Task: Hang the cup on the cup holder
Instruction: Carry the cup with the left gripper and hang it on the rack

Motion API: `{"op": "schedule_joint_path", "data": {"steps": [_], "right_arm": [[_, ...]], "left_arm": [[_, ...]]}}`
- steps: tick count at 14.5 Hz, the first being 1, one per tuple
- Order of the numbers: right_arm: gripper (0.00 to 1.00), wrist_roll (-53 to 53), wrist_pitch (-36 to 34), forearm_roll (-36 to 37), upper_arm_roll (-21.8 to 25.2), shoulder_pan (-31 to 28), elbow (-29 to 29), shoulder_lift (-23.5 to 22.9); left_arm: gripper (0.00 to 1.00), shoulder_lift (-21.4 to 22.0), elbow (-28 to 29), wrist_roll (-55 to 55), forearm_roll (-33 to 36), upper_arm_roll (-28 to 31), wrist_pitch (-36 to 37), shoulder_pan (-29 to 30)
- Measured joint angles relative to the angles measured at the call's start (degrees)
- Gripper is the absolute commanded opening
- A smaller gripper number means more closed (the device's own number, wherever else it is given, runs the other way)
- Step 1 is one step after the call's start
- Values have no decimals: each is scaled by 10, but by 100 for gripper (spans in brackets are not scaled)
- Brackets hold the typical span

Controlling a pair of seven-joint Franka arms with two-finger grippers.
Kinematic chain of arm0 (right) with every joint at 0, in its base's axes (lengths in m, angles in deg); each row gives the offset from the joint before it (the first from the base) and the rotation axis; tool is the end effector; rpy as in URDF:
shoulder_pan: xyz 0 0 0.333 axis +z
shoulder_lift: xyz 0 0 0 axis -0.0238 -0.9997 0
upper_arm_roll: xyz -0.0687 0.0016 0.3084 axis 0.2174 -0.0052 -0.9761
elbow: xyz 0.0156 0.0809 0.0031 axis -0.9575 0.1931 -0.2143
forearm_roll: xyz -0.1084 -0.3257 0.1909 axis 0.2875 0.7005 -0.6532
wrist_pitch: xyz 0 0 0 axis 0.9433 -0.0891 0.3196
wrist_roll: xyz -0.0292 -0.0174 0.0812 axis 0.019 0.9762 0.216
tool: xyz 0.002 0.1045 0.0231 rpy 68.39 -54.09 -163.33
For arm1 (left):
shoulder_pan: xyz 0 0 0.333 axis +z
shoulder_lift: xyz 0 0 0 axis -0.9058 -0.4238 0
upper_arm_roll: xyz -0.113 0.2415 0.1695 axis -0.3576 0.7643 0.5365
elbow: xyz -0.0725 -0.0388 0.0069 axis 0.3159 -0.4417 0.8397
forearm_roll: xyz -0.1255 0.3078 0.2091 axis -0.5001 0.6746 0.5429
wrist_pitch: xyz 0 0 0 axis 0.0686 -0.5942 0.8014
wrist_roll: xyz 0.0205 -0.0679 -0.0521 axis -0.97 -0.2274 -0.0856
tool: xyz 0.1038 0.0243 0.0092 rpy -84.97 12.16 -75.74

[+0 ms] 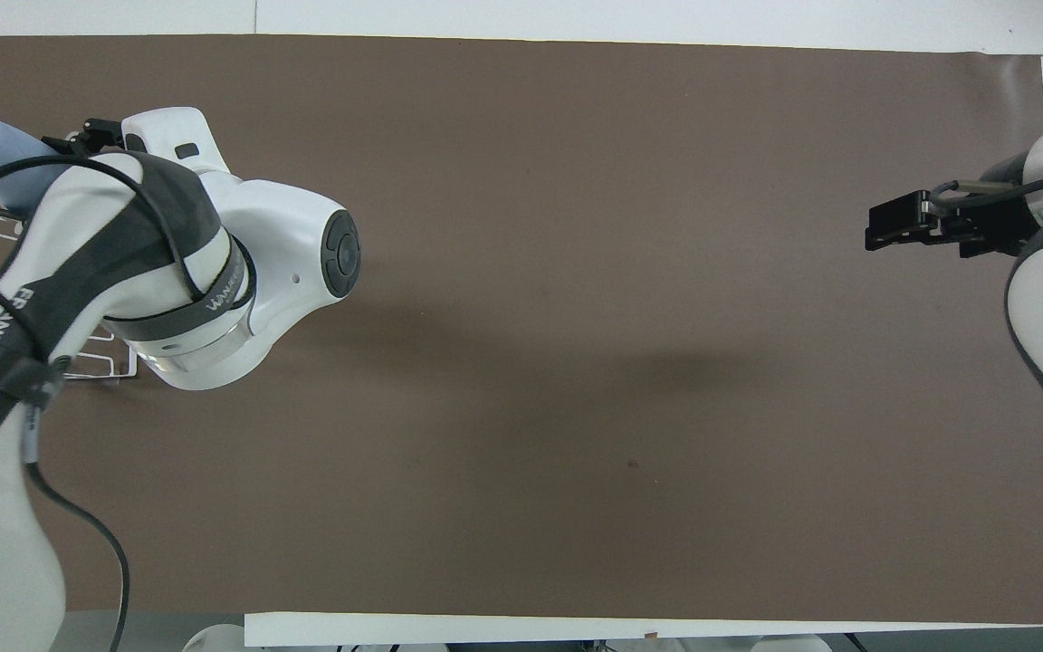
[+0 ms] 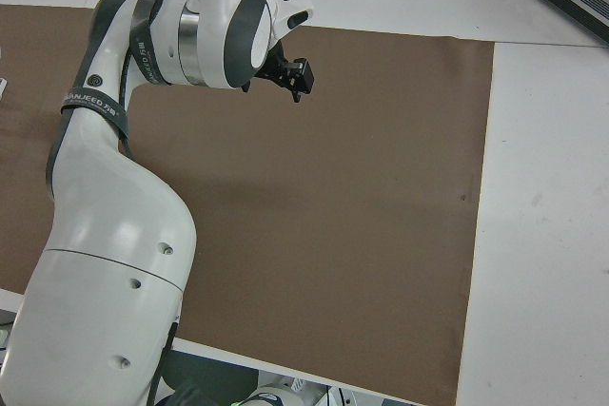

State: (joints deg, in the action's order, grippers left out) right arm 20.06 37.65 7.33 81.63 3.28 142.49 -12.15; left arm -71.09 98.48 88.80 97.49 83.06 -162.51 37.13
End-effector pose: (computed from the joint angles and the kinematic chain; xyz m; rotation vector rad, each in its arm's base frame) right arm 0.5554 0.0068 0.5803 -3.1191 0.1319 0.0510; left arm 0.5666 -0.1915 0.4285 -1.6670 -0.9165 -1.3099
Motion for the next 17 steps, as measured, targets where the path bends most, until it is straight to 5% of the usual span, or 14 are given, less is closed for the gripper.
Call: {"op": "schedule_joint_path", "data": {"steps": [6, 16, 17], "right_arm": [[99, 0, -135, 53, 4, -2, -91, 0], [99, -35, -178, 52, 11, -38, -93, 0], [99, -36, -180, 52, 11, -37, -92, 0]], "left_arm": [[0, -70, -3, 87, 86, 2, 13, 47], [0, -77, 21, 143, 20, -3, 9, 71], [15, -77, 23, 149, 15, -4, 7, 71]]}}
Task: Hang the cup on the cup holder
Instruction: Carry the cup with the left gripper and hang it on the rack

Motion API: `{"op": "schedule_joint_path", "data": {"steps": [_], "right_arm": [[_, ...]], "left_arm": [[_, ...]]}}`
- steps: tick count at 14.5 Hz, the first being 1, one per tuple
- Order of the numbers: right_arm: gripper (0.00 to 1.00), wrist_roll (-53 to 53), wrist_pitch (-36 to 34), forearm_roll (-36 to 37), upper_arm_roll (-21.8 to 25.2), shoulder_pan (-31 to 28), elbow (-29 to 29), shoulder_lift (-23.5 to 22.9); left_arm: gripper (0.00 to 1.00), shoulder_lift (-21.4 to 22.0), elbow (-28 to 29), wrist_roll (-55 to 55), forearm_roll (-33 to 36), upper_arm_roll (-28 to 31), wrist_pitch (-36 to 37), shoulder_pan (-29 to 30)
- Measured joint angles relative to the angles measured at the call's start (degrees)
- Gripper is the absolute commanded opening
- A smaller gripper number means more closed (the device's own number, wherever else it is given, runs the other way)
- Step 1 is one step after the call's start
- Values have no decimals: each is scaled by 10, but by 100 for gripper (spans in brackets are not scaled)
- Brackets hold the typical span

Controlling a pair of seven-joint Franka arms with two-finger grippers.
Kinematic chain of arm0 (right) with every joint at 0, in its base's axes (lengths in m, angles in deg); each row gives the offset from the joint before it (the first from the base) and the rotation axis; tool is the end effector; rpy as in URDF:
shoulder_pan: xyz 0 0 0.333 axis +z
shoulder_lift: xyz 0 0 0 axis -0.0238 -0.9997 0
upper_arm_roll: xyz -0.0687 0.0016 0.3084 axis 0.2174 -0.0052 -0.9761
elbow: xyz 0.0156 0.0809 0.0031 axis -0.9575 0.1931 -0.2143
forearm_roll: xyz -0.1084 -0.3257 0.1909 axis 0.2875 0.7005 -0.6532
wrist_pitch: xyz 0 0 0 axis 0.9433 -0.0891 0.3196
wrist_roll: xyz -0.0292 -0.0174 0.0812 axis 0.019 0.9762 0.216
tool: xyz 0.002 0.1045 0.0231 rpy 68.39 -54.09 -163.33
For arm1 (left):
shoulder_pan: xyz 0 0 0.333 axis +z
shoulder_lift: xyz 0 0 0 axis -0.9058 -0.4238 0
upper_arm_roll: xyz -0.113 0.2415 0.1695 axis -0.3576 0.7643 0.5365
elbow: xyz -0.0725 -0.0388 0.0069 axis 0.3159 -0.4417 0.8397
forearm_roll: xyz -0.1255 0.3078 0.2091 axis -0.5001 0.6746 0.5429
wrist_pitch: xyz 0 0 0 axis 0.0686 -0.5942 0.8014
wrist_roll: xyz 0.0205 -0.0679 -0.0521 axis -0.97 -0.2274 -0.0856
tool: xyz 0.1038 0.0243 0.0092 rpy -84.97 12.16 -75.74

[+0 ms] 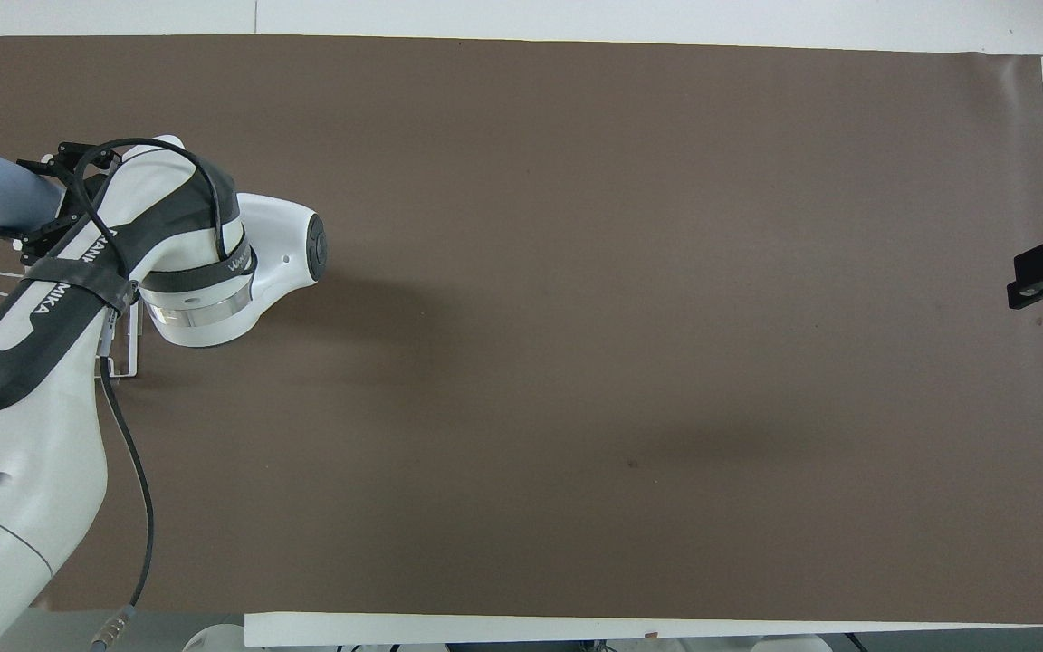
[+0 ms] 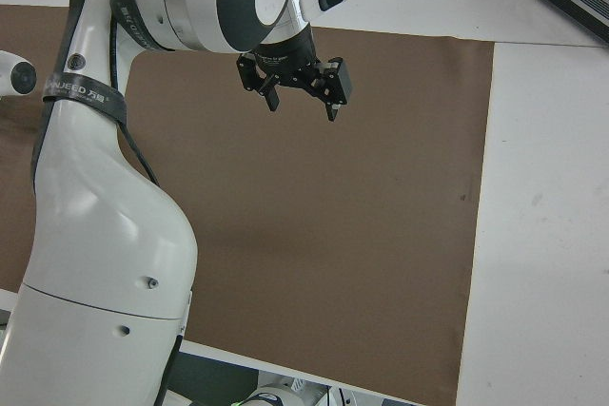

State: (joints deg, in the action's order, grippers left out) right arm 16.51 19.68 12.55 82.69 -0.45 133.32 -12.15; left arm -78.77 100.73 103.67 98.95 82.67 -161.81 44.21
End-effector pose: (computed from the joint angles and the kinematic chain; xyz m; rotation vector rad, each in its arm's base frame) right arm 0.5241 -0.0483 0.6307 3.0582 -0.1750 -0.2870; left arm 0.5839 -0.1218 0.3356 -1.5145 -1.0622 -1.3042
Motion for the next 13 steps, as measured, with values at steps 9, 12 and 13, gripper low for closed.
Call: {"op": "schedule_joint_path", "data": {"steps": [9, 12, 13], "right_arm": [[99, -35, 4, 0, -3, -2, 13, 9], [99, -46, 4, 0, -1, -11, 15, 9], [99, -46, 4, 0, 0, -12, 16, 9]], "left_arm": [[100, 0, -23, 17, 5, 4, -53, 13], [100, 0, -44, 13, -4, 0, -52, 10], [100, 2, -51, 2, -18, -1, -53, 7]]}}
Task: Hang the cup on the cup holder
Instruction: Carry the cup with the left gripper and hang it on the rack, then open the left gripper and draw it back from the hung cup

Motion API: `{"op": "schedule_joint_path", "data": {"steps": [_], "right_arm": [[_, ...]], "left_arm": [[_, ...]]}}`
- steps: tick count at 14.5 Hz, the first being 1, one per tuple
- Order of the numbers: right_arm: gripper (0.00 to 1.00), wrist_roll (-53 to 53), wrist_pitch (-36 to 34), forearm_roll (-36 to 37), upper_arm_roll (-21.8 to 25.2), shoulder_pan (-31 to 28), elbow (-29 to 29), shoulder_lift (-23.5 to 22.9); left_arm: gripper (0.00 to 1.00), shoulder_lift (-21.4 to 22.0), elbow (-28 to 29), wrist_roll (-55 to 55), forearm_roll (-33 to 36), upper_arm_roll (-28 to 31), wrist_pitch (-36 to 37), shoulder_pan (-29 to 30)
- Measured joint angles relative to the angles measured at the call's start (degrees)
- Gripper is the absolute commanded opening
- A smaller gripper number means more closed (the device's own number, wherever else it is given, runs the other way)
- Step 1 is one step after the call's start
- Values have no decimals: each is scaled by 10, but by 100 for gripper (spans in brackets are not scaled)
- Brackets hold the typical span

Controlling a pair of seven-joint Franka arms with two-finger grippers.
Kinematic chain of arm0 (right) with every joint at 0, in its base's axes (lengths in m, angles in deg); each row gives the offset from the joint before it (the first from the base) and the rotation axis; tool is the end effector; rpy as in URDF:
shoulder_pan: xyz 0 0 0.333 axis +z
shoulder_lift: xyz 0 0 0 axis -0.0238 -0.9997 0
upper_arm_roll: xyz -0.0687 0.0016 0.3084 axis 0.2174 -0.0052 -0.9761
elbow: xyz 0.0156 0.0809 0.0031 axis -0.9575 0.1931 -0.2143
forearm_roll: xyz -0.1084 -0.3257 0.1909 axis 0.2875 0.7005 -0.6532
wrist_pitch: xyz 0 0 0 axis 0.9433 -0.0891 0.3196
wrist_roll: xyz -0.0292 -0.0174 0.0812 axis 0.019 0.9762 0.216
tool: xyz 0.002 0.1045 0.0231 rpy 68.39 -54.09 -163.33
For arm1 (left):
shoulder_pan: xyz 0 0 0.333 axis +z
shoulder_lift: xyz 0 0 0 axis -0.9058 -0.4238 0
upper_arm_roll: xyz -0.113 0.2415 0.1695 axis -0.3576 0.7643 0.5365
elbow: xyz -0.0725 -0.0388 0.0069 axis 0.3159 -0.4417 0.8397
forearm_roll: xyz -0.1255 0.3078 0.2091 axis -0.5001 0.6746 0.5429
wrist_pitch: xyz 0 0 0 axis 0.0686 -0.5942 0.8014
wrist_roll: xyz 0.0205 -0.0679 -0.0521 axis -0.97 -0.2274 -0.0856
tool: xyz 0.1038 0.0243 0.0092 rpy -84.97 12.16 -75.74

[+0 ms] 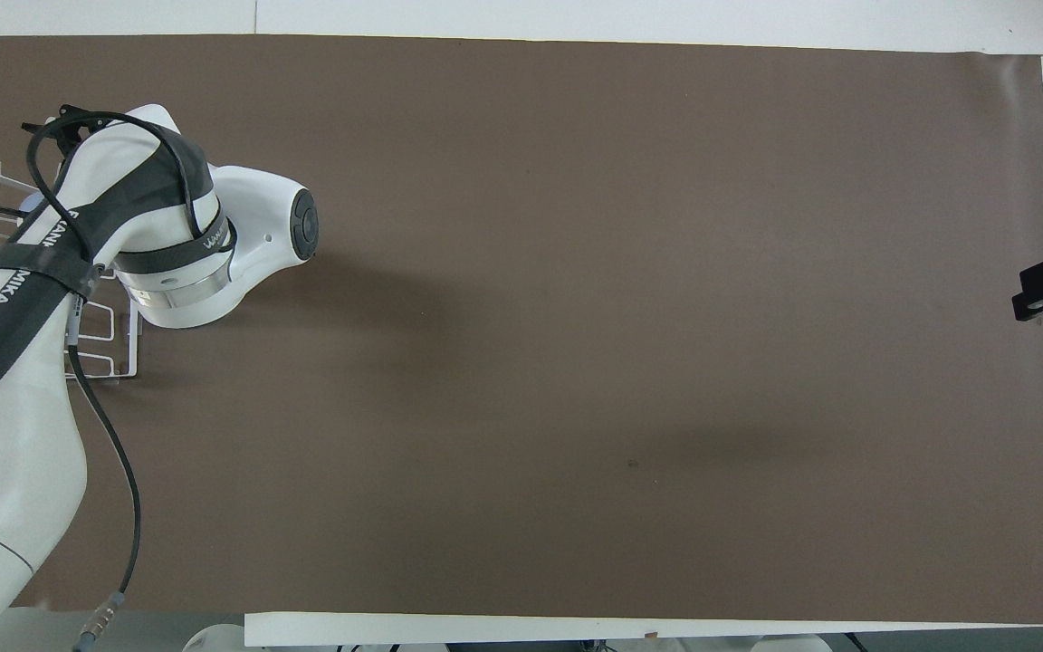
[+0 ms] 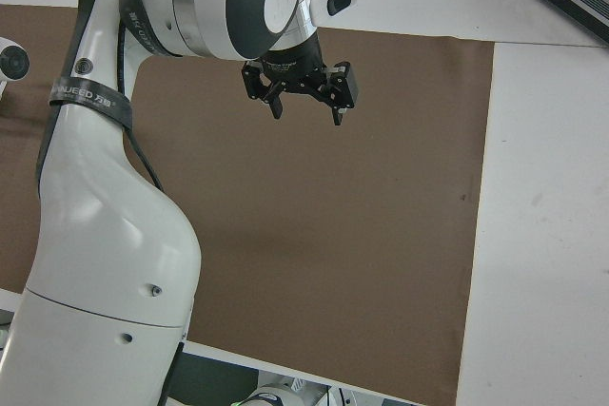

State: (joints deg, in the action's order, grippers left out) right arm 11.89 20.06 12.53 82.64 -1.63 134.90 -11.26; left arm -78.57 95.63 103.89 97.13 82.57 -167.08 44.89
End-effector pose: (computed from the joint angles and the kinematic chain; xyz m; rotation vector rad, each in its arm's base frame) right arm 0.5187 -0.0583 0.6269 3.0716 -0.0809 -0.3008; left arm 0.6082 -0.1340 0.3666 -1.5922 -1.1787 -1.3524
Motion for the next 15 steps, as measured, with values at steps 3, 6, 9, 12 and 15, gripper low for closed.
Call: {"op": "schedule_joint_path", "data": {"steps": [3, 6, 9, 12, 15], "right_arm": [[99, -1, 0, 0, 0, 1, 3, 1], [99, -2, 0, 0, -2, 3, 5, 2], [99, -2, 0, 0, -2, 3, 6, 2], [99, -2, 0, 0, -2, 3, 7, 3], [99, -2, 0, 0, -2, 3, 7, 3]], "left_arm": [[100, 43, -21, -110, -100, -1, -37, 2], [100, 126, -32, -277, -190, 4, -49, 18], [100, 196, -33, -437, -275, 6, -53, 54], [100, 227, -31, -602, -382, 8, -57, 86], [100, 233, -32, -750, -508, 8, -57, 114]]}}
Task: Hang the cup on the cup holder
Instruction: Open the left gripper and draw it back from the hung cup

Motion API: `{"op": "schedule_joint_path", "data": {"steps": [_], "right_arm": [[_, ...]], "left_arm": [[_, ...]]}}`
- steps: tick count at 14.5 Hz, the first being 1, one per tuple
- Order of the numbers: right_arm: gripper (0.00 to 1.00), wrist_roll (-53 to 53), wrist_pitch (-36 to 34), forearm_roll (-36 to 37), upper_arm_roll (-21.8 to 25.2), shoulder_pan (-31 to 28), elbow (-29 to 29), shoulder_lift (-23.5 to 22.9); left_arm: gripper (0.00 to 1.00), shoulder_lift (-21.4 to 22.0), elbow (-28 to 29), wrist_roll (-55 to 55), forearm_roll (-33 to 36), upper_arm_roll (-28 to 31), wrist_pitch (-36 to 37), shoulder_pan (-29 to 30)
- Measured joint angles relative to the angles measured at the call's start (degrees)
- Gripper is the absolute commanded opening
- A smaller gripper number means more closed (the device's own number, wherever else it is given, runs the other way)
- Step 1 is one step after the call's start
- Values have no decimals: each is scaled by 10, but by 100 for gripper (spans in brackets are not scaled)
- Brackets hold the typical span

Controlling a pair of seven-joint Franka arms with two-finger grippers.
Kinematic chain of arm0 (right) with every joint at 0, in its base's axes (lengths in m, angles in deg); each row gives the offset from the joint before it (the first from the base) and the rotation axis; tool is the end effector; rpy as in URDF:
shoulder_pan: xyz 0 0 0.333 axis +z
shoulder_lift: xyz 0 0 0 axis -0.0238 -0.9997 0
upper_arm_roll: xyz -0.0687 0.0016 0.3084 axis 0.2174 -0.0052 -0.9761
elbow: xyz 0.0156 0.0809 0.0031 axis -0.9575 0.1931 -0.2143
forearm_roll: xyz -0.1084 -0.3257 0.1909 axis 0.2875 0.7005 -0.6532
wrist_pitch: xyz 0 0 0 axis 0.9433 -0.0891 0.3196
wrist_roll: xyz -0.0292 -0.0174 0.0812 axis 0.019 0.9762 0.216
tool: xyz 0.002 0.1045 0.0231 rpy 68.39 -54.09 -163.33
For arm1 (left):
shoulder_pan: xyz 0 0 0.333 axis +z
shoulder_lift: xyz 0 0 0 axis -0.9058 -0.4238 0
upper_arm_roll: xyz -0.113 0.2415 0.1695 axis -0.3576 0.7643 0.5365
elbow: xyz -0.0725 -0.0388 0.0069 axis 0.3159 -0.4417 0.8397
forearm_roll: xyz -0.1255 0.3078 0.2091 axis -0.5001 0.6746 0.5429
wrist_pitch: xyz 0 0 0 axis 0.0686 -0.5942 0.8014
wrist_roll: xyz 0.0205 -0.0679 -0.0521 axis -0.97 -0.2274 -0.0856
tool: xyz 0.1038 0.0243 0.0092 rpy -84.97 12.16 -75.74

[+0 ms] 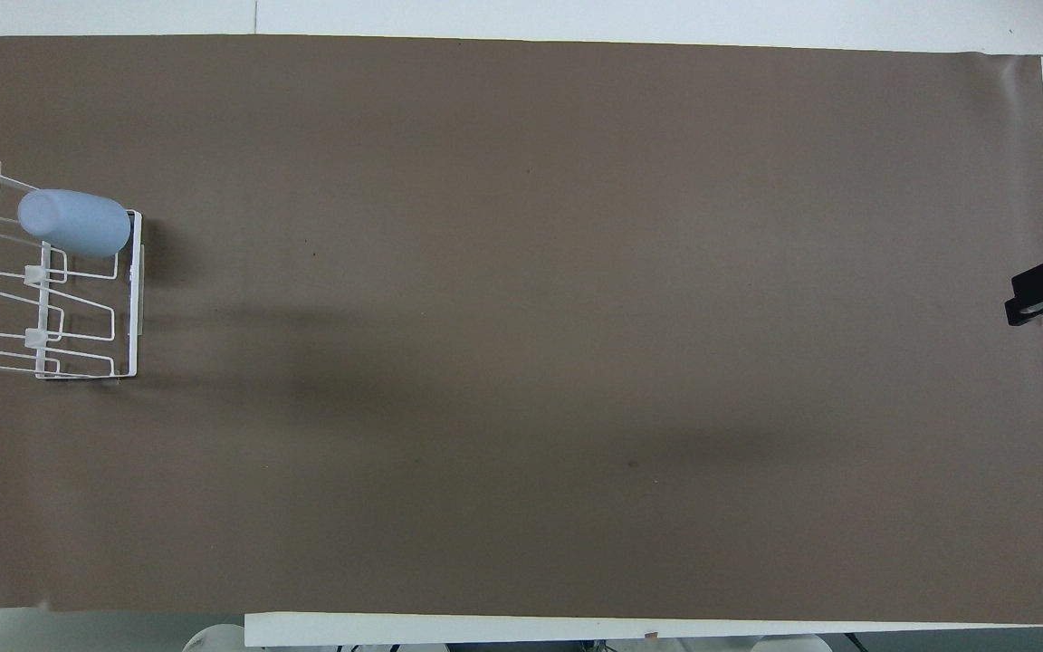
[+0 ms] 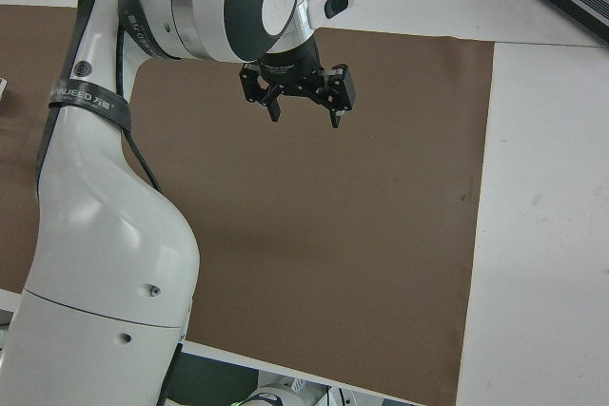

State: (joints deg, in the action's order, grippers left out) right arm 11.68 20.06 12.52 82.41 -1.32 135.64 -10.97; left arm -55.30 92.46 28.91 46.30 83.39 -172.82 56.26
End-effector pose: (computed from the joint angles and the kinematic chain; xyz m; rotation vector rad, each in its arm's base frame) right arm 0.5174 -0.0533 0.6238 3.0711 -0.0603 -0.3126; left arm 0.5513 -0.0479 0.5713 -2.5323 -0.8849 -0.3522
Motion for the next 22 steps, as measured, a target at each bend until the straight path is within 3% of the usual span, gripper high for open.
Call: {"op": "schedule_joint_path", "data": {"steps": [2, 4, 9, 12, 17, 22], "right_arm": [[99, 0, 0, 0, 0, 0, 0, 0], [99, 0, 0, 0, 0, 0, 1, 0], [99, 0, 0, 0, 0, 0, 1, 0], [99, 0, 0, 0, 0, 0, 1, 1], [99, 0, 0, 0, 0, 0, 1, 1], [99, 0, 0, 0, 0, 0, 1, 1]], "left_arm": [[100, 3, 0, -112, -81, 0, 3, 21], [100, 9, 0, -210, -120, 1, 29, 32], [100, 27, -6, -378, -243, 2, 70, 48], [100, 29, -40, -478, -307, -12, 104, 86], [100, 1, -102, -524, -314, -38, 145, 87], [100, -32, -145, -529, -310, -38, 166, 50]]}}
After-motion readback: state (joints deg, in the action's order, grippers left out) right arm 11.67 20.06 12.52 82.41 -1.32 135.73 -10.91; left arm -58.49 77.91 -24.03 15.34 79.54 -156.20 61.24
